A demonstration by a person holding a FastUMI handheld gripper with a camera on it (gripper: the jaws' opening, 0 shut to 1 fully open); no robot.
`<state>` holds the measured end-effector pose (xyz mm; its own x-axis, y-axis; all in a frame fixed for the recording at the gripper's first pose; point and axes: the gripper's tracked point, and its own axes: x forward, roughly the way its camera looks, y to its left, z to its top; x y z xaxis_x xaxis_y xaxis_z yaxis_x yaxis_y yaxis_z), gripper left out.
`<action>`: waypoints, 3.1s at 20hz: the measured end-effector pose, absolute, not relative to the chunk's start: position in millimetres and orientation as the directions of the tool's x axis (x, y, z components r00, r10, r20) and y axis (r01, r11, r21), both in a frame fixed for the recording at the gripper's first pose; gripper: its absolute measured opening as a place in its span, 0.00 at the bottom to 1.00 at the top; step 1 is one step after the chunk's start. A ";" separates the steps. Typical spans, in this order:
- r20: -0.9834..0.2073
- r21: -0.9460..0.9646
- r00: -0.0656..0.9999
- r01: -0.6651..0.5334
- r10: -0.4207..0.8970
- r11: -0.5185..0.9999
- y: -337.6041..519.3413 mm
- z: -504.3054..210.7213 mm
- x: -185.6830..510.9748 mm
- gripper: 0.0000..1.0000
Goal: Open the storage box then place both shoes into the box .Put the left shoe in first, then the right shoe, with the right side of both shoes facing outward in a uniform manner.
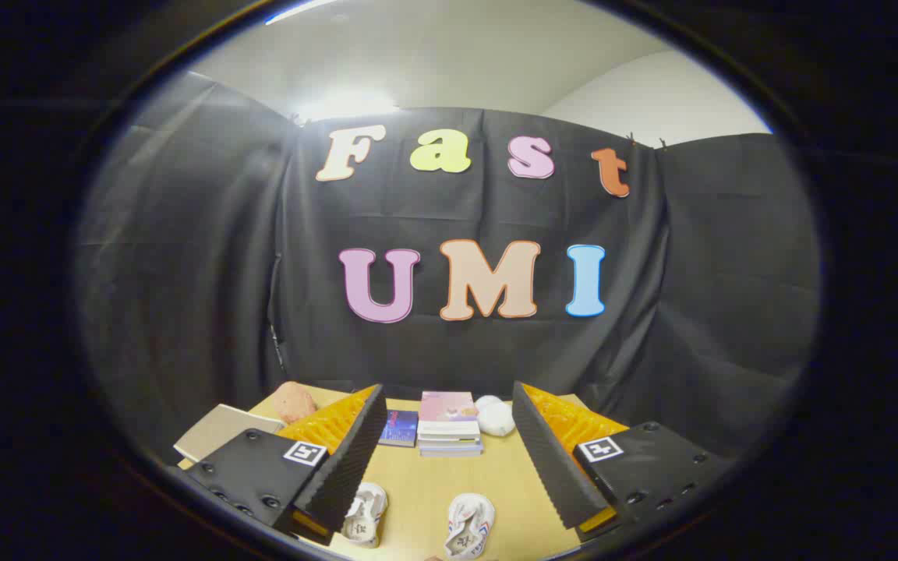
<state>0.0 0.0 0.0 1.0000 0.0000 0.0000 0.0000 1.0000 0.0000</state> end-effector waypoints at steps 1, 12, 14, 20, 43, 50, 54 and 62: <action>0.001 0.002 1.000 0.000 0.000 1.000 0.0 1.3 0.4 1.00; 0.001 0.009 1.000 0.005 -0.005 1.000 -2.8 2.3 -3.0 1.00; 0.005 0.010 1.000 0.003 -0.003 1.000 -1.8 3.4 -5.0 1.00; 0.038 0.047 0.999 -0.032 0.030 0.998 8.3 4.7 -14.4 1.00; 0.106 0.906 0.942 -0.223 0.318 0.359 175.9 -199.3 -39.1 0.98; 0.057 0.995 0.963 -0.076 0.263 0.060 217.3 -272.3 -11.1 0.97; 0.014 0.999 0.963 -0.003 0.271 -0.044 250.9 -303.6 8.7 0.97; -0.073 0.980 0.959 0.120 0.274 -0.160 295.2 -350.6 27.6 0.97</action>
